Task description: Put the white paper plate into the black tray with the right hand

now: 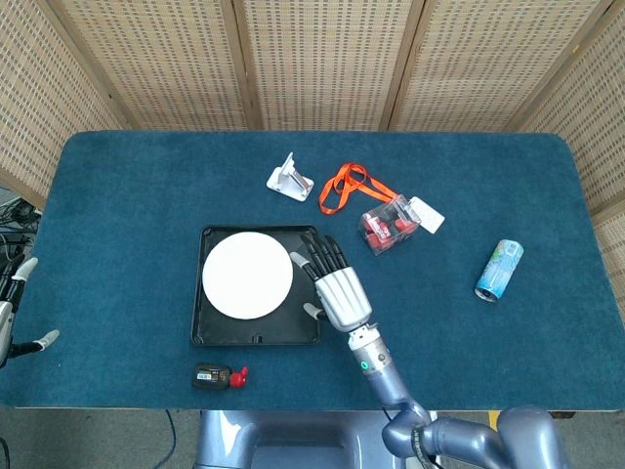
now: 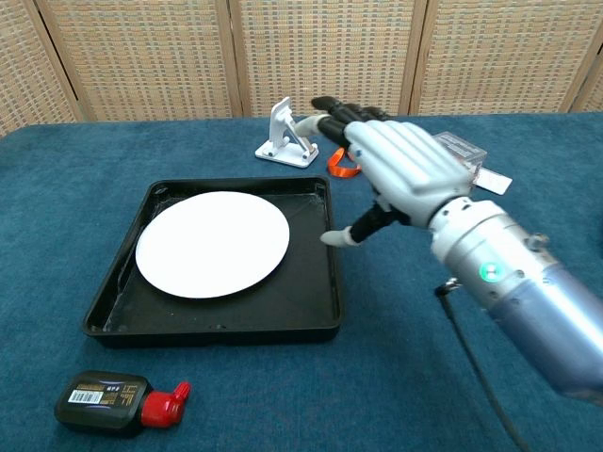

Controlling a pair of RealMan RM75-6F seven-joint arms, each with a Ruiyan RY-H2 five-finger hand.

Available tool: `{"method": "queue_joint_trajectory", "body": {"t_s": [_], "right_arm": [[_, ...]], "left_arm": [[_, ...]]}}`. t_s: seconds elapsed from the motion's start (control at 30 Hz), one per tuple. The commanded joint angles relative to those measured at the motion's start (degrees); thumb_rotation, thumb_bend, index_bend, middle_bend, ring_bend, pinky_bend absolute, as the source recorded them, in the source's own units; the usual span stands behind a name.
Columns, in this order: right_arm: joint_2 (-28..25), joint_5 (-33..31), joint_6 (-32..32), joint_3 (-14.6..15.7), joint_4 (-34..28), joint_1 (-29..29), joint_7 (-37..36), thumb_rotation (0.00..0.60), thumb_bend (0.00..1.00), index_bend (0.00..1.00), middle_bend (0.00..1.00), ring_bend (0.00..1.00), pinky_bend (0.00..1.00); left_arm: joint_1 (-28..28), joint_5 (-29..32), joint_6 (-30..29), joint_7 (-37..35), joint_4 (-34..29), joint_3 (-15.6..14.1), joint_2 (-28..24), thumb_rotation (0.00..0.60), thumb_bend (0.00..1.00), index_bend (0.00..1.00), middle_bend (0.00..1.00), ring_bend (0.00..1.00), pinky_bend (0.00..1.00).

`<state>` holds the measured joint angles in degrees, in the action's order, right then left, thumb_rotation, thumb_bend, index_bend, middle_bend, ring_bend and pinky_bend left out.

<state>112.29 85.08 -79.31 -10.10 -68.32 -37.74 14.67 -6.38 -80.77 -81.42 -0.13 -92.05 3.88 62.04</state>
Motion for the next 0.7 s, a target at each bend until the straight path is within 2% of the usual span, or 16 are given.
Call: {"method": "queue_joint_trajectory", "body": {"t_s": [0.03,0.07,0.13,0.3,0.5,0.7], "right_arm": [[-11.27,0.65,-3.95,4.61,-11.02,6.97,2.98,0.600,0.10,0.12,0.00,0.00,0.00],[-14.64,0.02,-6.13,5.13,-13.51,9.40,3.14,0.600,0.10,0.11,0.00,0.00,0.00],[-20.36,-0.24,-6.19,6.99,-18.61,11.63,3.53,0.600,0.10,0.09,0.00,0.00,0.00],[-27.54,-1.84,-5.54,9.22,-22.60,14.99,4.52,0.600,0.10,0.03,0.00,0.00,0.00],[-32.55,-3.74,-6.60,12.00,-24.72,19.86,5.88,0.600,0.10,0.01,0.00,0.00,0.00],[-33.49,-3.54,-8.52,13.43,-23.46,23.97,3.33,0.600,0.10,0.00,0.00,0.00,0.00]], "left_arm": [[0.07,-0.33,-0.54,1.03,-0.39,-0.03,0.23,0.600,0.05,0.00,0.00,0.00,0.00],[0.07,-0.74,-0.75,1.77,-0.62,-0.20,0.34,0.600,0.05,0.00,0.00,0.00,0.00],[0.18,-1.16,-1.13,2.79,-1.15,-0.41,0.48,0.600,0.05,0.00,0.00,0.00,0.00],[0.47,-1.89,-2.15,3.98,-1.52,-0.57,0.67,0.600,0.05,0.00,0.00,0.00,0.00],[0.44,-2.29,-2.13,4.84,-1.60,-0.85,0.78,0.600,0.05,0.00,0.00,0.00,0.00],[0.51,-2.66,-2.32,5.14,-1.40,-1.03,1.01,0.600,0.05,0.00,0.00,0.00,0.00]]}}
